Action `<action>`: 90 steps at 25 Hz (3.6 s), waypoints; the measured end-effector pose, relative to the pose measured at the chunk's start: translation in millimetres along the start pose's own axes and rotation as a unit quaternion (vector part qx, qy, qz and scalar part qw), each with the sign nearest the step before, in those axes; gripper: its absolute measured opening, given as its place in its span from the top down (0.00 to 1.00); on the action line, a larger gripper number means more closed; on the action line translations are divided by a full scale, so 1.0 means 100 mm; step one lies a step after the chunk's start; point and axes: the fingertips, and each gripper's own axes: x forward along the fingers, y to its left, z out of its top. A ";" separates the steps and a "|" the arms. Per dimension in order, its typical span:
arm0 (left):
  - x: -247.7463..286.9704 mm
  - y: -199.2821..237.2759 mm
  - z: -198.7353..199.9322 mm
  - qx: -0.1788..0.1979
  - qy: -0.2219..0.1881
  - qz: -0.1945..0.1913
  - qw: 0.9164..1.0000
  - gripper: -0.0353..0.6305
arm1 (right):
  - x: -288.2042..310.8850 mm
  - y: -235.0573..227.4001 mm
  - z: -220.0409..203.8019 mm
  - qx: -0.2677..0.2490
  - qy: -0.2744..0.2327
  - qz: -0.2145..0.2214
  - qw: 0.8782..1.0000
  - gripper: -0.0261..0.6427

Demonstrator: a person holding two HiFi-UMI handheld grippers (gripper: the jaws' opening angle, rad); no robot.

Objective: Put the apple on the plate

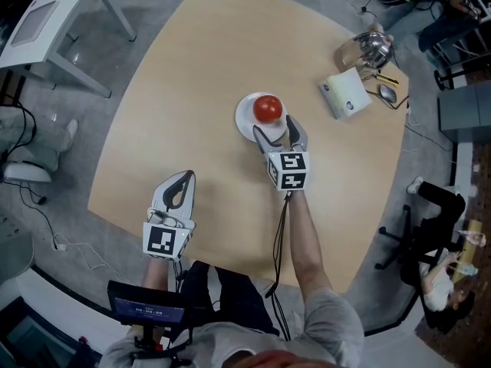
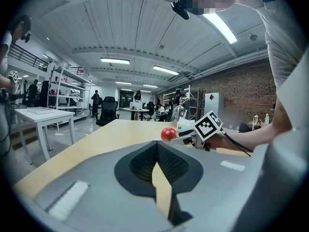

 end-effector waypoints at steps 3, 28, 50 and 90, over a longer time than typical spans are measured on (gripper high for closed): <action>0.00 0.00 0.01 0.002 -0.006 -0.004 1.000 0.92 | -0.02 -0.01 0.02 0.004 -0.002 -0.001 1.000 0.36; -0.56 -0.14 0.27 0.006 -0.037 -0.035 0.999 0.92 | -0.88 0.29 0.50 0.009 -0.055 -0.044 0.998 0.46; -1.29 -0.40 0.41 0.019 -0.050 -0.076 0.996 0.92 | -2.13 0.92 0.69 0.021 -0.118 -0.075 0.990 0.57; -2.26 -0.92 1.08 0.049 -0.076 -0.097 0.991 0.92 | -3.56 1.79 0.54 0.070 -0.139 -0.071 0.985 0.71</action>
